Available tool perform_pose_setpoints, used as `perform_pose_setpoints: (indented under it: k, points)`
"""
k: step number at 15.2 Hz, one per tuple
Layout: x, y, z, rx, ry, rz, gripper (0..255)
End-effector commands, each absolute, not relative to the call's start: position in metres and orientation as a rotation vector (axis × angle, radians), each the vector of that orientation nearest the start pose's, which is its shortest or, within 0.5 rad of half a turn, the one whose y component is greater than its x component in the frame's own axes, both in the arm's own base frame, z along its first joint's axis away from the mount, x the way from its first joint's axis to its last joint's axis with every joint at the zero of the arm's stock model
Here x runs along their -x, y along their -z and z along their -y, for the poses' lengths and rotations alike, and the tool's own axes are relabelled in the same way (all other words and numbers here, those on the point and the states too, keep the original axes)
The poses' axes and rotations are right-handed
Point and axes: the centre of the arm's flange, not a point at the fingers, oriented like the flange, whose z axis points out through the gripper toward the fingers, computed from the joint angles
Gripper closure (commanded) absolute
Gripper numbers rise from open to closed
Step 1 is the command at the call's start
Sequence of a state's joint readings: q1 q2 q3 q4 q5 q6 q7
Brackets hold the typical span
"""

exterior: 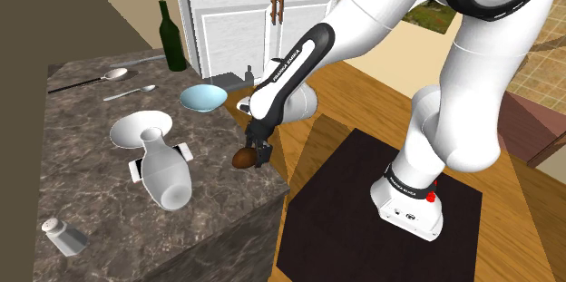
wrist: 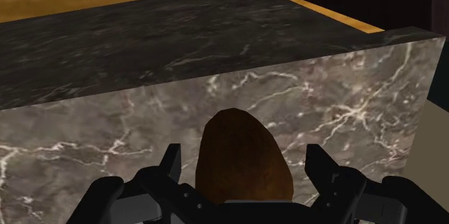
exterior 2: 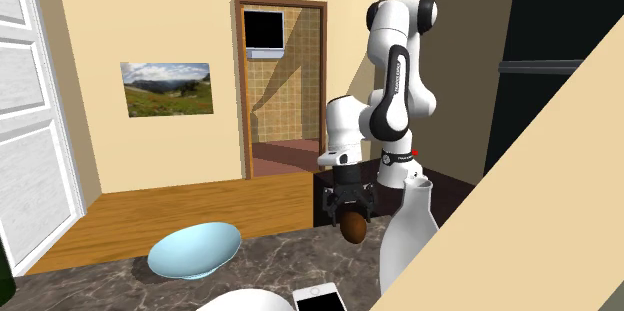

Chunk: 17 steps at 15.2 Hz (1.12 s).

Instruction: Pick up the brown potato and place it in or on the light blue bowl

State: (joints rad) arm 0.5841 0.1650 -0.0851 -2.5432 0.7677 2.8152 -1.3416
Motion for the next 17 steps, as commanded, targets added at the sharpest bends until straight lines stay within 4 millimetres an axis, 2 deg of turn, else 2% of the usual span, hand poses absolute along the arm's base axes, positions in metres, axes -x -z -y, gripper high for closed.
perform_pose_setpoints:
  k: [1, 2, 11, 17]
  points:
    - [-0.417, -0.215, -0.187, 2.476, 0.301, 1.560, 0]
    - [-0.417, -0.215, -0.187, 2.476, 0.301, 1.560, 255]
    - [-0.417, -0.215, -0.187, 2.476, 0.301, 1.560, 255]
    - [-0.417, -0.247, -0.187, 2.476, 0.301, 1.560, 255]
